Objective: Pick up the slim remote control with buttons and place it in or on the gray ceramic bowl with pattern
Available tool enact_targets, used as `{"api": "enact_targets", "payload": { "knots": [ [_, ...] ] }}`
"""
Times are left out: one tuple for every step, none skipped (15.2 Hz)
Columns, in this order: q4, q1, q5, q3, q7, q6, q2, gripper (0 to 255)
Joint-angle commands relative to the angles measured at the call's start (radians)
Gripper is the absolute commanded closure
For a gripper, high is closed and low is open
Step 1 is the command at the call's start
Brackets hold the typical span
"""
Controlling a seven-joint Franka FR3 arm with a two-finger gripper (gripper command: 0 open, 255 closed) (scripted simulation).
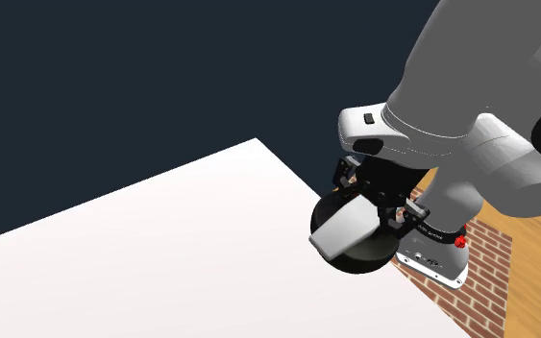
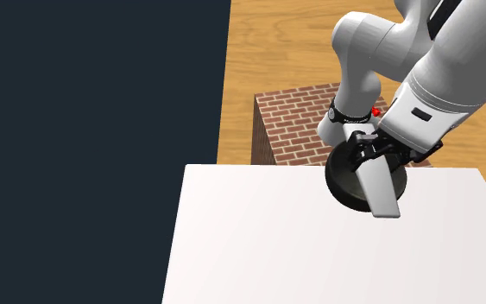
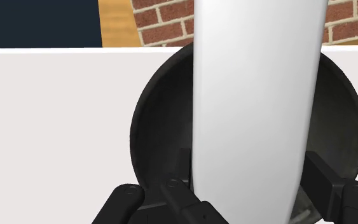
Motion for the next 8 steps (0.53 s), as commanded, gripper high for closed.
{"api": "enact_targets", "payload": {
  "knots": [
    [-0.002, 0.000, 0.001, 0.001, 0.000, 0.003, 0.000, 255],
    [-0.002, 0.000, 0.001, 0.001, 0.000, 0.003, 0.000, 255],
    [-0.002, 0.000, 0.001, 0.001, 0.000, 0.003, 0.000, 255],
    [-0.002, 0.000, 0.001, 0.001, 0.000, 0.003, 0.000, 255],
    [-0.002, 0.000, 0.001, 0.001, 0.000, 0.003, 0.000, 255],
    [-0.002, 0.000, 0.001, 0.001, 0.000, 0.003, 0.000, 0],
    [-0.002, 0.000, 0.001, 0.001, 0.000, 0.003, 0.000, 0],
    [-0.002, 0.001, 0.001, 0.001, 0.000, 0.003, 0.000, 0]
  ]
}}
